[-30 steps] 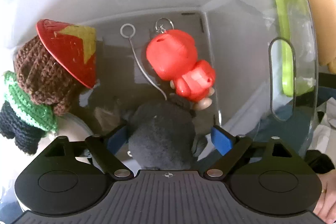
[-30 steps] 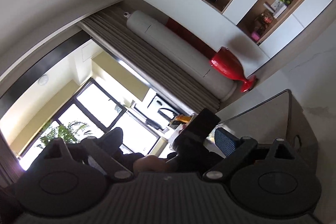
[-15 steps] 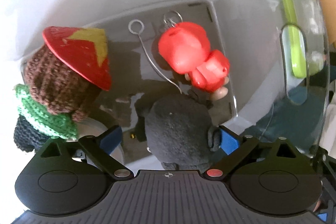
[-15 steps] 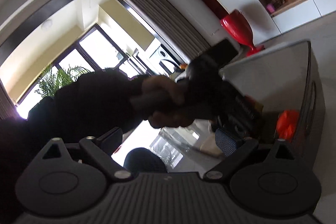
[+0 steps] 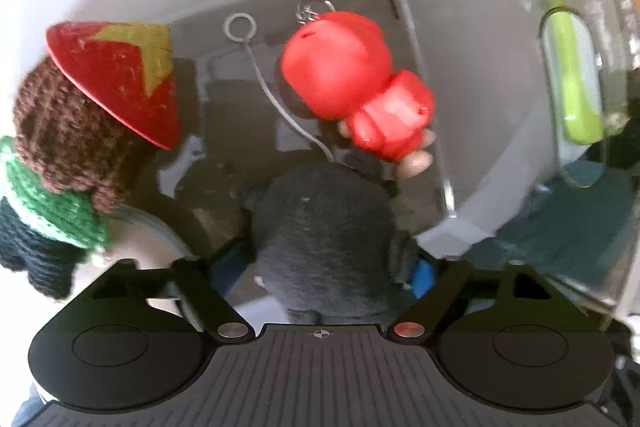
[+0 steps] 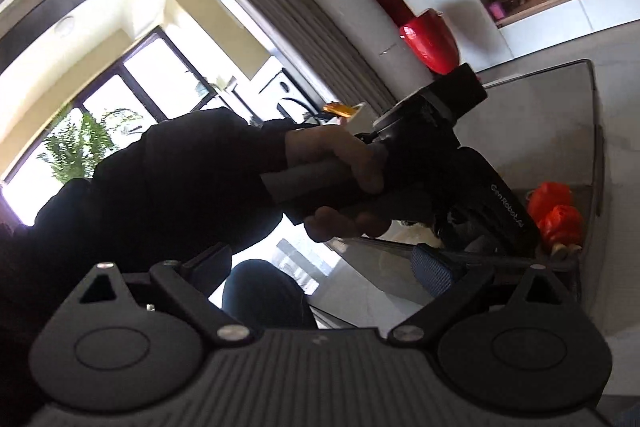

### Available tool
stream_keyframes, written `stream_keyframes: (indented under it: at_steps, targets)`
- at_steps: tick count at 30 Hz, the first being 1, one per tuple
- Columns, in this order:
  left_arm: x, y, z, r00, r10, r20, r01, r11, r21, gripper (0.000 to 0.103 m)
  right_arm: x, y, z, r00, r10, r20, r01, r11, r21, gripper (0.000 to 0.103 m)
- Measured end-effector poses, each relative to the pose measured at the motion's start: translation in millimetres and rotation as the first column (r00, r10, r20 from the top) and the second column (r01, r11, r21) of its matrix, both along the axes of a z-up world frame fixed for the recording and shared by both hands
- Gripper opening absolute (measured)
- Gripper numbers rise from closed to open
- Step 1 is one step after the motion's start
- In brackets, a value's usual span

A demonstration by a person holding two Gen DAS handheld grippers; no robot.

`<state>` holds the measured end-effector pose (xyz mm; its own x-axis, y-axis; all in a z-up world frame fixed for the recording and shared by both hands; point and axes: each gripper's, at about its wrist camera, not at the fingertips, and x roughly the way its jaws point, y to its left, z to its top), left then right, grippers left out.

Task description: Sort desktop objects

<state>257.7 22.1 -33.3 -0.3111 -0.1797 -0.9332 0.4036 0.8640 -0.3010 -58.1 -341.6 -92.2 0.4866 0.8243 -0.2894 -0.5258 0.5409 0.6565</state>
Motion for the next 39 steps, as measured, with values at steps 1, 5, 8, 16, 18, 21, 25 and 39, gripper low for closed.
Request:
stream_keyframes:
  at_steps: [1,5,8,16,18,21,25,39]
  targets:
    - [1,2,4,1.000,0.002,-0.011,-0.002,1.000,-0.022,0.082,-1,-1,1,1.000,-0.010,-0.004,0.010,1.000,-0.005,0.097]
    - [8,11,26,1.000,-0.012,0.020,0.011,1.000,0.023,0.093,-8,-12,-1,0.998,-0.050,-0.032,0.049,0.998,-0.030,0.097]
    - [17,24,54,0.998,-0.011,0.067,0.008,0.999,0.045,0.094,-7,-21,-9,0.993,-0.067,-0.093,0.063,0.997,-0.046,0.097]
    - [16,-98,31,0.992,0.125,0.037,-0.122,0.990,-0.065,0.099,15,-8,-33,0.969,-0.071,-0.236,0.052,0.995,-0.086,0.097]
    - [10,-108,0,0.988,0.152,-0.007,-0.152,0.985,-0.080,0.099,18,-2,-35,0.966,-0.073,-0.248,0.048,0.993,-0.108,0.097]
    - [15,-116,-11,0.985,0.175,0.001,-0.175,0.983,-0.048,0.099,17,3,-34,0.965,-0.080,-0.251,0.047,0.990,-0.135,0.097]
    - [21,-126,-21,0.979,0.191,0.066,-0.193,0.981,0.019,0.096,19,1,-35,0.963,-0.073,-0.260,0.043,0.992,-0.120,0.097]
    - [-3,-163,40,0.889,-0.024,0.458,0.048,0.998,-0.040,0.061,23,0,-37,0.961,-0.043,-0.274,0.027,0.998,-0.061,0.097]
